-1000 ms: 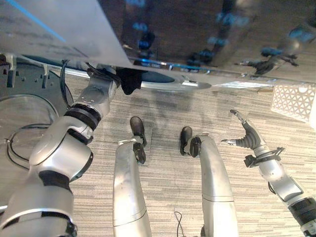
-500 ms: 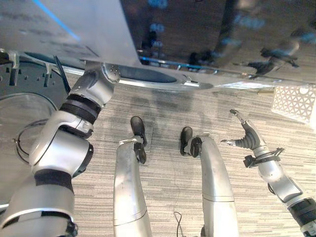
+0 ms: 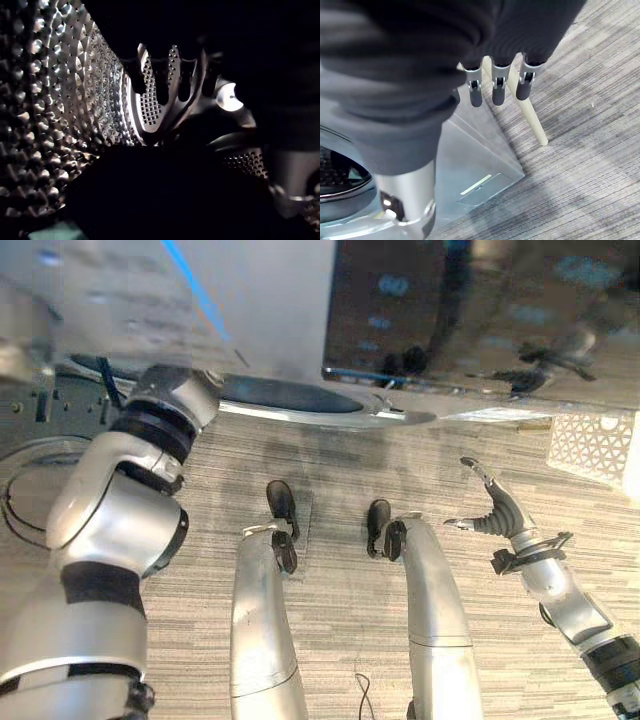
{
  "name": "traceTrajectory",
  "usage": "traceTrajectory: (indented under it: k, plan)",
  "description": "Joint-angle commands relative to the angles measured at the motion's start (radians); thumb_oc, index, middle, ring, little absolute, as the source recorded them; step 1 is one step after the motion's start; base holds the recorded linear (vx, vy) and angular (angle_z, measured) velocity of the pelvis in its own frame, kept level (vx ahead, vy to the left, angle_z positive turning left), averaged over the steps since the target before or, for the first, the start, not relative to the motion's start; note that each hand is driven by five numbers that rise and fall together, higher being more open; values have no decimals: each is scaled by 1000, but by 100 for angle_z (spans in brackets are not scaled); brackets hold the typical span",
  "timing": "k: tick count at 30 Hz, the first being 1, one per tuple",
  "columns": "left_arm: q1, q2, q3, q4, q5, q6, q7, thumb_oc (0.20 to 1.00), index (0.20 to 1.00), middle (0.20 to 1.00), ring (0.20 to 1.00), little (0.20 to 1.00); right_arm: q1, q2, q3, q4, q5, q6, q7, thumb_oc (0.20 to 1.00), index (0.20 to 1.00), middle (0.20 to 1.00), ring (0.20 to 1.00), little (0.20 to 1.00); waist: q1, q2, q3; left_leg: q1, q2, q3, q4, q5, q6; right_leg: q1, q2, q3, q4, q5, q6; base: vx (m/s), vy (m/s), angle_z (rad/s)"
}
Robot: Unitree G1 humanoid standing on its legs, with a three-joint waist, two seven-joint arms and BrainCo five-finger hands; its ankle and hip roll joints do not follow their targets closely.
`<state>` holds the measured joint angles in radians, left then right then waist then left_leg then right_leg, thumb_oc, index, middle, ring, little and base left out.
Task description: Grab the laundry basket,head to the washer,open it,put in the laundry and shut it.
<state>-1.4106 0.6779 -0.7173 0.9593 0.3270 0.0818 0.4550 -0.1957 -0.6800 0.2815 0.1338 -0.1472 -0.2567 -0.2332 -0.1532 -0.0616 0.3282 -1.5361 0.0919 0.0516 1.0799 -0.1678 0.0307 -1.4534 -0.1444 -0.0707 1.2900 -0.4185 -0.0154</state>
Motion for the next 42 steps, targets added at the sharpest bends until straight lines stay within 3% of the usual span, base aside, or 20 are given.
traceTrajectory:
  k: [1,3,4,5,10,14,17,18,19,21,23,33,39,42]
  plan:
    - [114,-6,94,-67,-9,-59,38,1000,1000,1000,1000,1000,77,23,0,-37,13,-9,-6,1000,1000,1000,1000,1000,-11,30,-107,100,-12,-29,14,-125,41,90,23,31,-167,85,6,-33,16,8]
    - [236,-2,164,-170,-61,-92,39,1000,1000,1000,1000,1000,77,36,0,-23,10,4,-12,1000,1000,1000,1000,1000,2,29,-102,164,-13,-25,-35,-113,33,146,16,30,-206,95,9,-50,15,8]
    - [406,-17,245,-302,-125,-143,14,1000,1000,1000,1000,1000,80,57,-10,-14,6,18,-12,1000,1000,1000,1000,1000,22,27,-101,249,-15,-11,-105,-95,22,219,10,23,-268,108,13,-56,8,4]
    - [421,-15,254,-313,-124,-141,12,1000,1000,1000,1000,1000,83,54,-6,-16,5,18,-12,1000,1000,1000,1000,1000,20,28,-99,262,-15,-10,-114,-92,22,231,10,23,-277,112,13,-50,17,3]
    - [848,-75,377,-497,-178,-210,-73,1000,1000,1000,1000,1000,115,84,-39,65,-33,59,4,1000,1000,1000,1000,1000,48,32,-103,514,-35,3,-325,-46,17,447,16,1,-448,159,33,8,50,5]
    - [1121,-133,430,-538,-222,-242,-175,1000,1000,1000,1000,1000,141,105,-52,168,-59,79,33,1000,1000,1000,1000,1000,57,34,-114,718,-52,7,-489,-3,12,657,24,-16,-621,206,49,88,21,-1]
    - [1310,-200,483,-472,-302,-252,-238,1000,1000,1000,1000,1000,170,141,-61,291,-51,89,63,1000,1000,1000,1000,1000,65,31,-127,918,-61,5,-652,45,3,859,39,-25,-789,254,70,115,-14,-3]
    - [1312,-200,484,-472,-302,-253,-238,1000,1000,1000,1000,1000,170,141,-59,292,-51,88,62,1000,1000,1000,1000,1000,64,30,-122,927,-61,5,-658,47,3,868,39,-25,-795,257,70,44,-26,2]
    - [1353,-215,503,-456,-316,-257,-251,1000,1000,1000,1000,1000,175,154,-67,325,-47,88,69,1000,1000,1000,1000,1000,66,30,-126,969,-61,15,-714,95,7,908,44,-34,-849,300,70,0,0,0]
    - [1385,-227,516,-439,-331,-256,-263,1000,1000,1000,1000,1000,182,163,-72,346,-44,89,74,1000,1000,1000,1000,1000,66,30,-132,1011,-62,17,-745,102,6,951,48,-33,-885,305,71,82,-16,-2]
    - [1477,-277,570,-355,-371,-249,-296,1000,1000,1000,1000,1000,206,214,-96,444,-14,91,88,1000,1000,1000,1000,1000,77,32,-172,1188,-69,19,-890,137,-8,1116,70,-30,-1021,336,89,245,-32,-8]
    - [1527,-339,590,-194,-356,-230,-305,1000,1000,1000,1000,1000,213,279,-100,558,19,101,93,1000,1000,1000,1000,1000,96,27,-248,1423,-84,19,-1033,139,-13,1349,91,7,-1217,380,111,142,-1,-10]
    - [1502,-333,569,-178,-333,-221,-299,1000,1000,1000,1000,1000,211,299,-89,573,29,105,86,1000,1000,1000,1000,1000,100,15,-238,1429,-90,20,-1039,129,-2,1357,87,16,-1205,383,122,11,50,-5]
    - [1477,-304,567,-213,-342,-228,-278,1000,1000,1000,1000,1000,161,300,-54,575,15,117,76,1000,1000,1000,1000,1000,110,11,-188,1371,-76,36,-1026,142,12,1224,92,36,-1093,436,159,-268,42,-23]
